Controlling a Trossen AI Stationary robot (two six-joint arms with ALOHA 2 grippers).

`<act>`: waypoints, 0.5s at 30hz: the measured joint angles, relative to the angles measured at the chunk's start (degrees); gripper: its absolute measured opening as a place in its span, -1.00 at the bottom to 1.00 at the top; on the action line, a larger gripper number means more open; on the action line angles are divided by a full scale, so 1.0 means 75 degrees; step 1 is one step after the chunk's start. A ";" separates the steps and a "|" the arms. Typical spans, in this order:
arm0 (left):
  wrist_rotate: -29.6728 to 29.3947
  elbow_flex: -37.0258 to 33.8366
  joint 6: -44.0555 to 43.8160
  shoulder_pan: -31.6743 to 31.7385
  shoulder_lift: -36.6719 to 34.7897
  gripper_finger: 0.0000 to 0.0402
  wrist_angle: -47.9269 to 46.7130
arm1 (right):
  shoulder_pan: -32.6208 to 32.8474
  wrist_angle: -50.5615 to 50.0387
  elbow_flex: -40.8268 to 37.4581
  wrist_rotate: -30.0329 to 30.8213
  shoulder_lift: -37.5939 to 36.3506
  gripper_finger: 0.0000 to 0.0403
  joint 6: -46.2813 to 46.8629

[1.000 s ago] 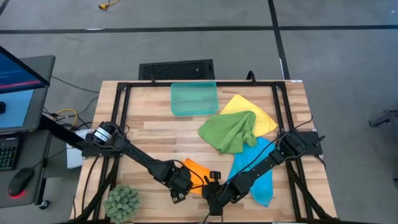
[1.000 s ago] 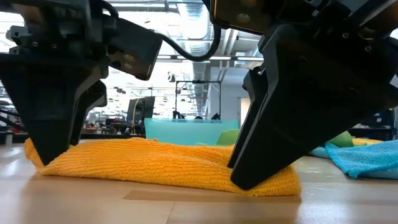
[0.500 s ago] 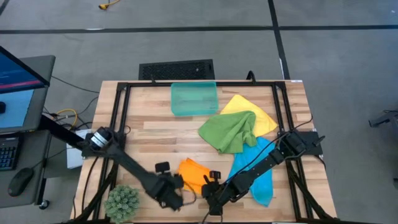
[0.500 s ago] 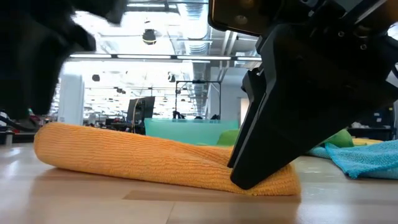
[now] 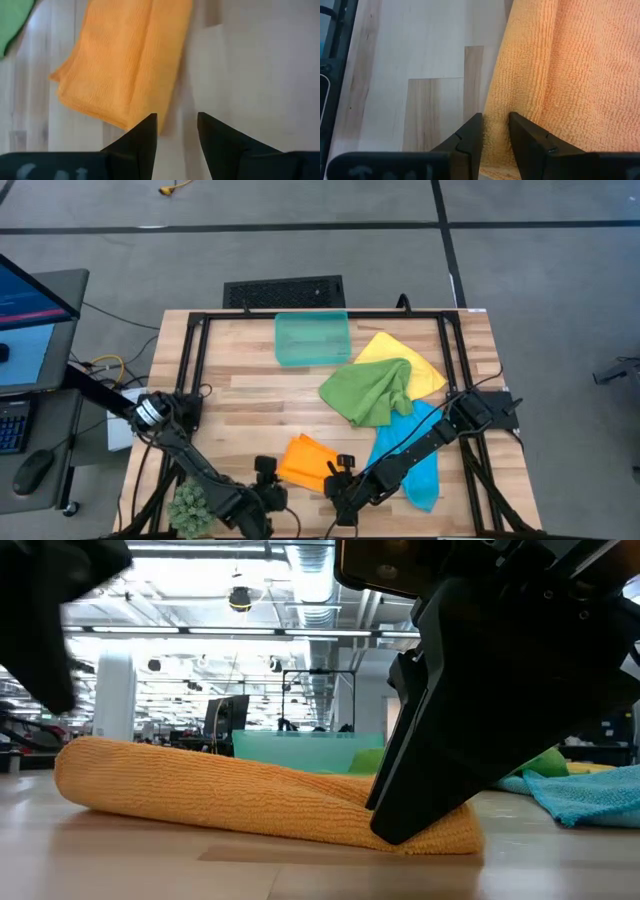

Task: Roll microfiber towels into tight, uniform cylinder then place into a basket
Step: Fold the orange towel

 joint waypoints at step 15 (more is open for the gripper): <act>0.0494 -0.0657 0.0291 0.0689 -0.0012 -0.33 0.0568 | 0.0005 0.0011 -0.0003 -0.0006 0.0000 -0.40 -0.0003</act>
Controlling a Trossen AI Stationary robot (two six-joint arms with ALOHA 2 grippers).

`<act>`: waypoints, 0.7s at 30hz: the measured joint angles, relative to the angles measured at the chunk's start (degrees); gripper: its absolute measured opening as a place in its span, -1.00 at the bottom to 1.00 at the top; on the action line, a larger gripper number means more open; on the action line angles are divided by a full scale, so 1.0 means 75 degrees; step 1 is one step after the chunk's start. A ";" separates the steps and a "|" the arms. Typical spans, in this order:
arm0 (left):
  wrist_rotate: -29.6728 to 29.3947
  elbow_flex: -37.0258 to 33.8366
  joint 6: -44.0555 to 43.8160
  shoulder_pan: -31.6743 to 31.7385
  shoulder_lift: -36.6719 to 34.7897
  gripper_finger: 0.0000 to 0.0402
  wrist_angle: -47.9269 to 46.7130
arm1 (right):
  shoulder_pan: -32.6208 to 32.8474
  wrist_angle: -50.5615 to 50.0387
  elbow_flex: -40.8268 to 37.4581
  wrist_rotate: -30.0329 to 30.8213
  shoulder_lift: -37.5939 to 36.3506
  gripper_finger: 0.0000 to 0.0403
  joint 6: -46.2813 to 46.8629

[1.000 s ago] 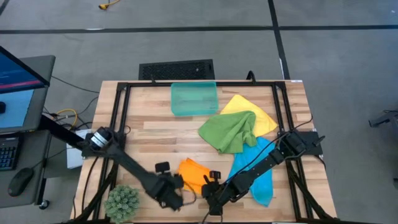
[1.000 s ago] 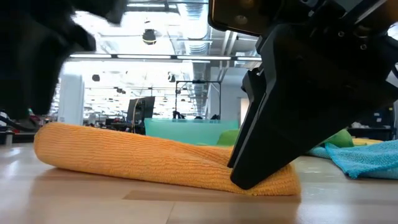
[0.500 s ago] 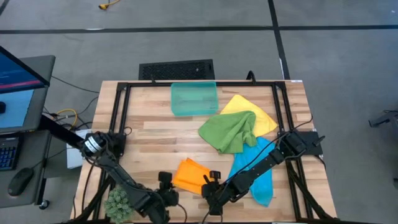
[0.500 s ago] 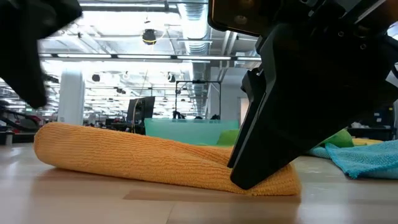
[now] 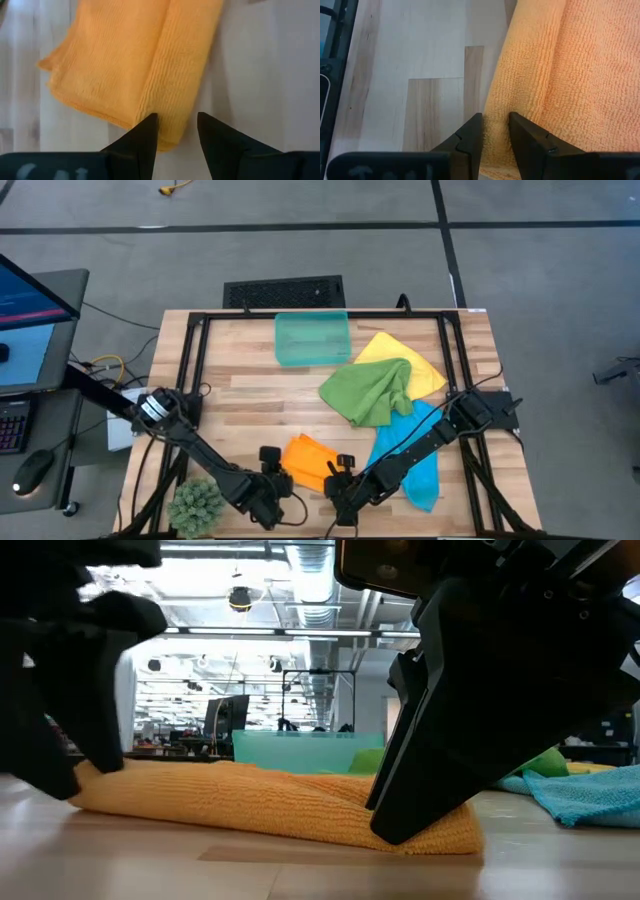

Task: Roll microfiber towels into tight, uniform cylinder then place into a basket
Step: Fold the orange towel

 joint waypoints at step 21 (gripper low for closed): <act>0.0972 -0.0094 0.0420 0.0849 -0.0026 -0.37 0.0142 | 0.0004 0.0005 0.0003 -0.0030 0.0000 -0.40 -0.0012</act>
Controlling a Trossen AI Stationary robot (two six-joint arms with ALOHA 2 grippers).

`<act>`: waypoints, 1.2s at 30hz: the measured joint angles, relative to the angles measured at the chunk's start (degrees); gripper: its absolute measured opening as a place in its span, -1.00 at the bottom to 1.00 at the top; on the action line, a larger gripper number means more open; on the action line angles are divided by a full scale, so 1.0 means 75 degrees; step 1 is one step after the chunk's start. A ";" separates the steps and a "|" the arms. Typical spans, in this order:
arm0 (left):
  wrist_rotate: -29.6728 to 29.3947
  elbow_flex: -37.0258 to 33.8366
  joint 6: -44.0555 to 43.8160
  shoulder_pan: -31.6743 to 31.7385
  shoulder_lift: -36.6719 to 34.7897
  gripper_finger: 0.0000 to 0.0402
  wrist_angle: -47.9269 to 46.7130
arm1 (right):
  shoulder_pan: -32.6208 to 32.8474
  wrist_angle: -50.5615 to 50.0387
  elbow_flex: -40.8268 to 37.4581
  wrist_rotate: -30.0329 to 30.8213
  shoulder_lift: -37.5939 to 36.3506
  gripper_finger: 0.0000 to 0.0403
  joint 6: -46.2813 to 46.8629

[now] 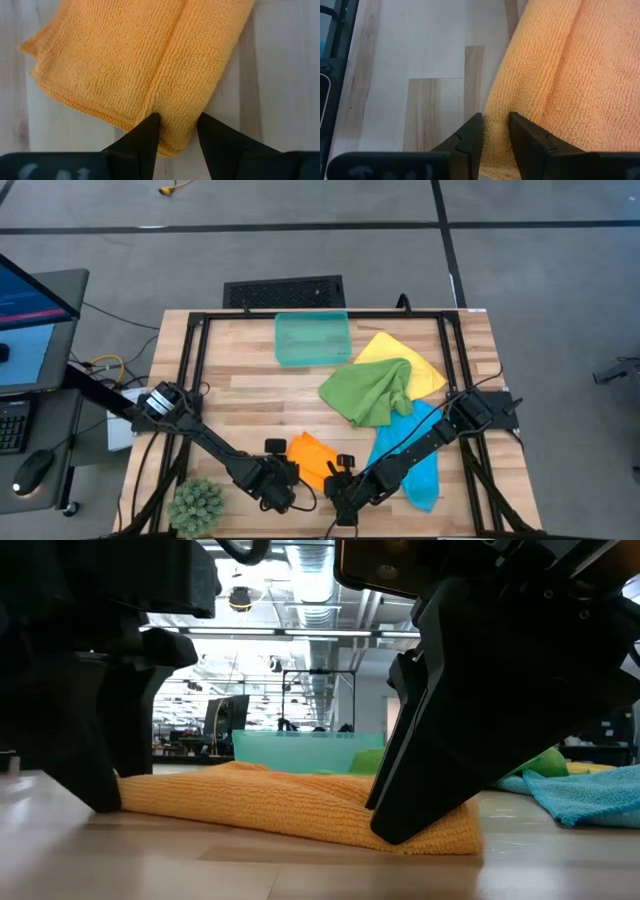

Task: Roll microfiber towels into tight, uniform cylinder then place into a basket
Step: Fold the orange towel

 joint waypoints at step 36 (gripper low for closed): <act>0.5619 -0.0027 -0.2486 0.0840 0.0055 -0.96 0.1403 | 0.0306 -0.0779 0.0627 0.0004 0.0055 -0.40 -0.1374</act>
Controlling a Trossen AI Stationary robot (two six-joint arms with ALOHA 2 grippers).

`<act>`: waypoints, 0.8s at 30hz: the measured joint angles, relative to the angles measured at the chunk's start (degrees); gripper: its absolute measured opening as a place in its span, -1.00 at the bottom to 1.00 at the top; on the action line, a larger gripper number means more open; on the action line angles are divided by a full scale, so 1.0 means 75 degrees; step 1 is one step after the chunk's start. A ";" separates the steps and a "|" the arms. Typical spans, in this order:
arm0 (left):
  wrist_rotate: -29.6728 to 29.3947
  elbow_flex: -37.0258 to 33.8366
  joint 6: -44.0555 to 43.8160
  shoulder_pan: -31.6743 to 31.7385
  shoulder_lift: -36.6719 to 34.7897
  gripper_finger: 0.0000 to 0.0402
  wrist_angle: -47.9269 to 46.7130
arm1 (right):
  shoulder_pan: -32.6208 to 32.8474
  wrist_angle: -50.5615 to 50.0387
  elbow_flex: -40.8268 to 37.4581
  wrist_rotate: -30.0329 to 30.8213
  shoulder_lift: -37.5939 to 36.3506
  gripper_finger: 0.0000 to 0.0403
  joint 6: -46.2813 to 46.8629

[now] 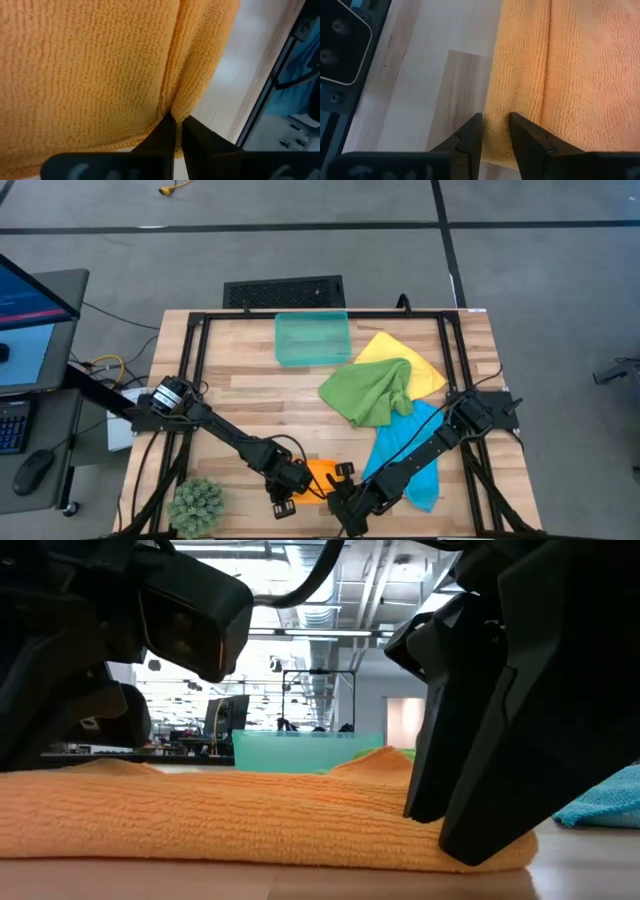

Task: Roll microfiber towels into tight, uniform cylinder then place into a basket
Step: Fold the orange towel

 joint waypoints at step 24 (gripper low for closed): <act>0.0123 0.0009 0.0270 -0.0017 -0.0015 -0.97 -0.0045 | 0.1058 -0.2135 -0.0112 0.2908 -0.1212 -0.40 -0.0134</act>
